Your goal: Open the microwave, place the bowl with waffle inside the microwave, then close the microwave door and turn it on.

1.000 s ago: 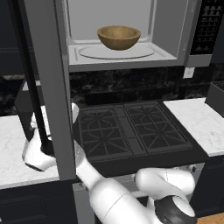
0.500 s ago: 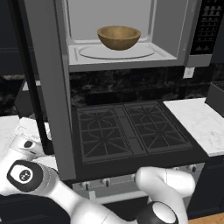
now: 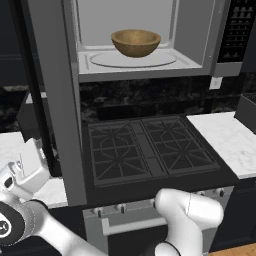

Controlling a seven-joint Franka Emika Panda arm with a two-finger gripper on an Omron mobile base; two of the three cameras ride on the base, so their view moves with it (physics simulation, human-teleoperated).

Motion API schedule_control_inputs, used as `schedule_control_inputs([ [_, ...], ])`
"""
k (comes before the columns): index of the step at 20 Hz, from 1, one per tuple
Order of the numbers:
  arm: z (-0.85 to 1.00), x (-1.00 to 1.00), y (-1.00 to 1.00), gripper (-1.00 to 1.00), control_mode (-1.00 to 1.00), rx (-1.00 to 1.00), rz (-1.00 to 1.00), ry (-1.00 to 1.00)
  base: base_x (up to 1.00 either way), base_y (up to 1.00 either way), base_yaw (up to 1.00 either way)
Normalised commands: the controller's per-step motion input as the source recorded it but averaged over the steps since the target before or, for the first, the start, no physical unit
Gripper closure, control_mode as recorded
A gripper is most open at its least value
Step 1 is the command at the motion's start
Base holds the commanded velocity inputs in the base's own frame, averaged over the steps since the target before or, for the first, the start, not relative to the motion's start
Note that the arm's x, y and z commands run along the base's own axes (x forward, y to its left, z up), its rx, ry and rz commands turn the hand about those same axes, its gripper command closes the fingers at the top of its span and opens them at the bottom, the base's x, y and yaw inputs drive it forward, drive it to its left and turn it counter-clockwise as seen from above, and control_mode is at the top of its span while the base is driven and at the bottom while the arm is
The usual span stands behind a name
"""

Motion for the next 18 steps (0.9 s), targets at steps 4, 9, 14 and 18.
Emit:
schedule_control_inputs([
  [4,0.28,-0.27,-0.33,-1.0,-1.0,0.01,-0.32,-0.1,0.0,0.0,0.0],
  [9,0.14,-0.31,-0.49,-1.0,-1.0,0.01,-0.17,-0.11,0.0,0.0,0.0],
  [14,0.02,-0.41,-0.71,-1.0,-1.0,0.02,-0.12,-0.14,0.0,0.0,0.0],
  [18,0.17,-0.38,-0.75,-1.0,-1.0,0.06,-0.1,-0.08,0.0,0.0,0.0],
])
